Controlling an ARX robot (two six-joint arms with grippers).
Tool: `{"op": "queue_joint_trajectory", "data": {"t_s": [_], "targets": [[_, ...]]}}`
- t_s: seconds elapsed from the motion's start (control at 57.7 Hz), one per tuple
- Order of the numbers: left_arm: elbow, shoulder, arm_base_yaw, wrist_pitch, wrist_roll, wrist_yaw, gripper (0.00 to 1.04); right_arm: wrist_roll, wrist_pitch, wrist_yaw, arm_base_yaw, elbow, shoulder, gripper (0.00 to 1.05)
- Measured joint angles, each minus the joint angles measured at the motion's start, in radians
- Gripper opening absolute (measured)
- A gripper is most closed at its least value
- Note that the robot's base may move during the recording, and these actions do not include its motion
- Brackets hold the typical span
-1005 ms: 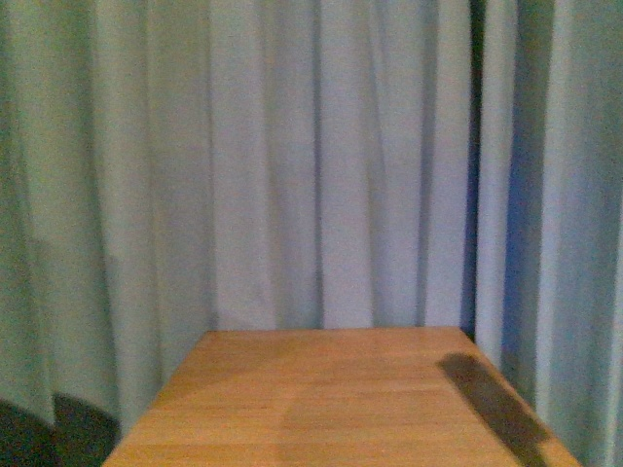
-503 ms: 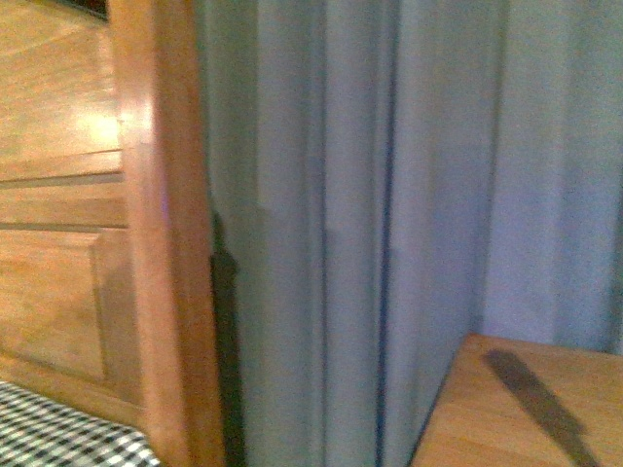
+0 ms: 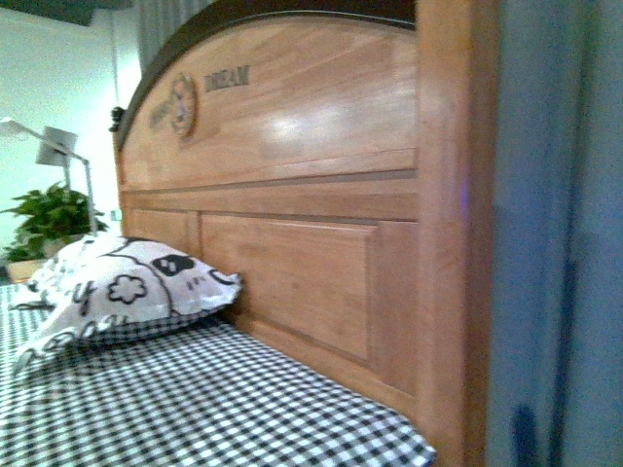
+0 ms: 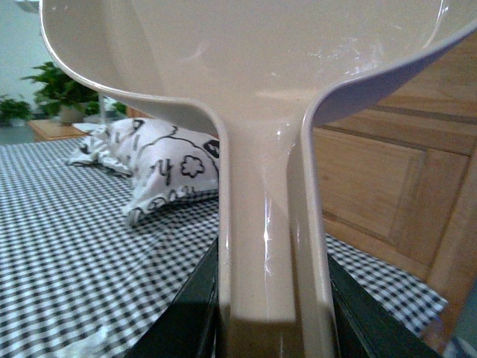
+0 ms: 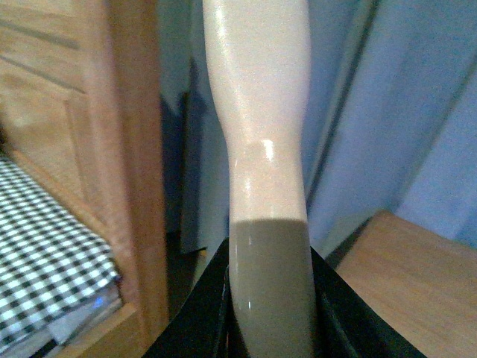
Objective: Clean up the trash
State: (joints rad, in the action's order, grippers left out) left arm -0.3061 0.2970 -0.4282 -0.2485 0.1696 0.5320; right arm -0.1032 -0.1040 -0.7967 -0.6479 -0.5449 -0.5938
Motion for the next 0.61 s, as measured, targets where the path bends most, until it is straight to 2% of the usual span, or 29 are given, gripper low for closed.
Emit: {"op": "queue_joint_trajectory", "data": {"t_s": [0.607], "targets": [[0.0, 0.001, -0.001, 0.0, 0.0, -0.003, 0.27, -0.002, 0.0, 0.008, -0.002, 0.0, -0.003, 0.21]]}}
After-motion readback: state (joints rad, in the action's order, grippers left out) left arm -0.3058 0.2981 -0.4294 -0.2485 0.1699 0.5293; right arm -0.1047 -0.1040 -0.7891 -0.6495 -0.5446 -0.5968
